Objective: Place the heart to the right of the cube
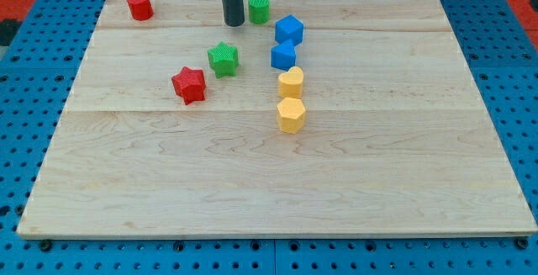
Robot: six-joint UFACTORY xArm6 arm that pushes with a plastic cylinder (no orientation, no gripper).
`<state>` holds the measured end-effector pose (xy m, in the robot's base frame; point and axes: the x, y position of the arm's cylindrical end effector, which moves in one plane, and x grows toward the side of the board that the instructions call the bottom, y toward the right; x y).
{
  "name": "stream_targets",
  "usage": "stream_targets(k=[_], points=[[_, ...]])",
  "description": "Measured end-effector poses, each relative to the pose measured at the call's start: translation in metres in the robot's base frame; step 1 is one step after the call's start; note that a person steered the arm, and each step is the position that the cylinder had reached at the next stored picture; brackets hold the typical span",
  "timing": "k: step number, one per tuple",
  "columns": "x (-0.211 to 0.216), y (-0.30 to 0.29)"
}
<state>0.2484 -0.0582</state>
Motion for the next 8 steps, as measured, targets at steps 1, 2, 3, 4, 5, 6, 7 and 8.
stream_targets(k=[1, 2, 3, 4, 5, 6, 7, 8], points=[[-0.008, 0.016], [-0.006, 0.027], [0.047, 0.025], [0.099, 0.012], [0.152, 0.045], [0.182, 0.074], [0.159, 0.136], [0.123, 0.151]])
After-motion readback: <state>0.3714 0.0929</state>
